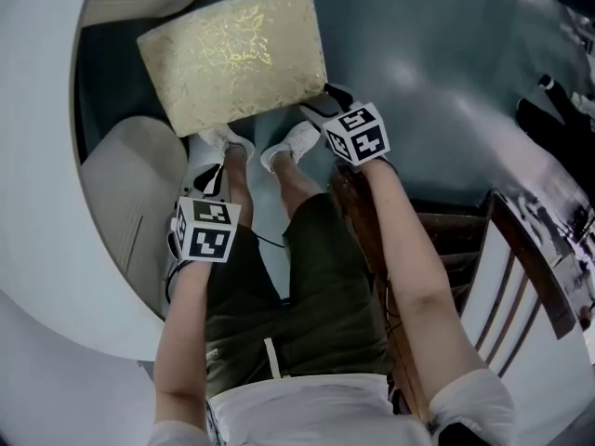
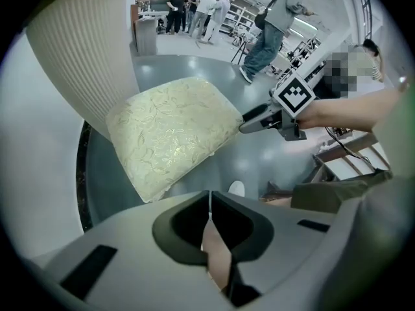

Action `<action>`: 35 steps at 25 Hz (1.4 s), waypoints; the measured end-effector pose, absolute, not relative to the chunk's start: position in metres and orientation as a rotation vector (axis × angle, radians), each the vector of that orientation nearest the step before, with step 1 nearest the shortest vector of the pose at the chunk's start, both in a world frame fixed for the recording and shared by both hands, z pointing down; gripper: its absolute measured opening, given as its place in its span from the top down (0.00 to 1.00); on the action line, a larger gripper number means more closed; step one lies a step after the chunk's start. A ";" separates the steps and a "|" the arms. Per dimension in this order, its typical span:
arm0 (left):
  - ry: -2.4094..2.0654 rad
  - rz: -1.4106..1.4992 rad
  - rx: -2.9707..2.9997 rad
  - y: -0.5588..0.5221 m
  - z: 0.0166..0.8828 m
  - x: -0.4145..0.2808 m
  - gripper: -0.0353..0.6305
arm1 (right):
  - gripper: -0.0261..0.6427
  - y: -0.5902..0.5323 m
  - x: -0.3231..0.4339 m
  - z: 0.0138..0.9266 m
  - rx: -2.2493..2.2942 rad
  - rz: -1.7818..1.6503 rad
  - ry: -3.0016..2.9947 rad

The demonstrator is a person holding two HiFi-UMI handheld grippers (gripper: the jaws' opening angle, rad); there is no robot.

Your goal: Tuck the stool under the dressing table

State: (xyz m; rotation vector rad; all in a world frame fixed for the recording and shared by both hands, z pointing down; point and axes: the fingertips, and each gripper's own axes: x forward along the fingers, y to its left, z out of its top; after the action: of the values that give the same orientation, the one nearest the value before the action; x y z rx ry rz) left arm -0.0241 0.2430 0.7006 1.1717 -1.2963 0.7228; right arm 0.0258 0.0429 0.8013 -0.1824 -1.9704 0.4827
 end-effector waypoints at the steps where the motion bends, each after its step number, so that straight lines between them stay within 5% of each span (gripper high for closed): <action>1: -1.297 0.722 1.173 0.242 0.701 -0.023 0.93 | 0.52 0.044 0.027 0.801 -0.197 0.474 -1.964; 20: -1.318 0.699 1.141 0.255 0.703 -0.033 0.93 | 0.52 -0.012 0.013 0.801 -0.242 0.249 -1.916; 35: -1.309 0.691 1.140 0.253 0.706 -0.035 0.93 | 0.91 -0.037 -0.001 0.823 -0.008 0.343 -1.940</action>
State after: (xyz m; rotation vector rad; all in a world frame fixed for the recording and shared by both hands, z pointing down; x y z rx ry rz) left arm -0.0354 0.2531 0.7064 1.1396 -1.3086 0.6905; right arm -0.0009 -0.0373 0.8227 -0.0081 -1.9402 0.3427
